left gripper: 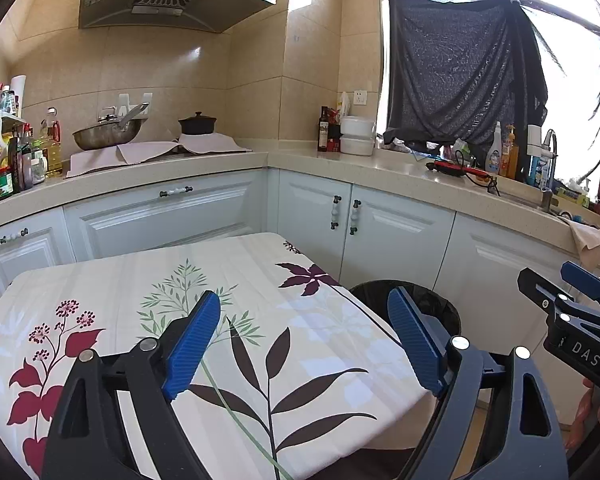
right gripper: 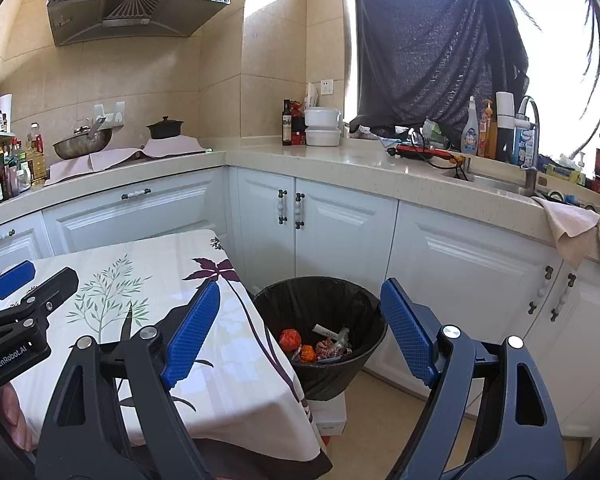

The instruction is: Collect trash

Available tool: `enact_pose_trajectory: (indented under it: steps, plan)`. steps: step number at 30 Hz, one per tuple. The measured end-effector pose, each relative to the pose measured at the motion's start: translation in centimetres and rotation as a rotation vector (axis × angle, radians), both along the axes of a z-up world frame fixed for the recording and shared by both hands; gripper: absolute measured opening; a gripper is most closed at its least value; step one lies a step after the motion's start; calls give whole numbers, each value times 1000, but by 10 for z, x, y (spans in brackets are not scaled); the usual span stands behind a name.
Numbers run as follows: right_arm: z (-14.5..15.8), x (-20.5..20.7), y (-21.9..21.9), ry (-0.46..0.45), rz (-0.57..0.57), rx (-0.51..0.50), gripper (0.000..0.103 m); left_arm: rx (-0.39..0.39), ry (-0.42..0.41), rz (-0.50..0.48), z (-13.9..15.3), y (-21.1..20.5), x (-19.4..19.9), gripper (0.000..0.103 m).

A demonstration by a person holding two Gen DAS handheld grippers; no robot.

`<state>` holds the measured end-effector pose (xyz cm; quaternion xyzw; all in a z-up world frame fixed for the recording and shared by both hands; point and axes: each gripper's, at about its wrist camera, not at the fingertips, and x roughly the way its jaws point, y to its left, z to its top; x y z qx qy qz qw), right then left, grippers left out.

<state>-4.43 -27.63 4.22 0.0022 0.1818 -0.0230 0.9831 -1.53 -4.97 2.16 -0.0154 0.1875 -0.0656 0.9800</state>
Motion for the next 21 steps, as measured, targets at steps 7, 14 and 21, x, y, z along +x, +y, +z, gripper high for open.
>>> enact_pose_trajectory:
  steps: [7, 14, 21]
  plan:
    - [0, -1, 0, -1, -1, 0, 81, 3, -5, -1, 0, 0, -1, 83]
    - [2, -3, -1, -2, -2, -2, 81, 3, -9, -3, 0, 0, -1, 84]
    - [4, -6, -4, -9, -6, -4, 81, 0, -10, -3, 1, 0, -2, 84]
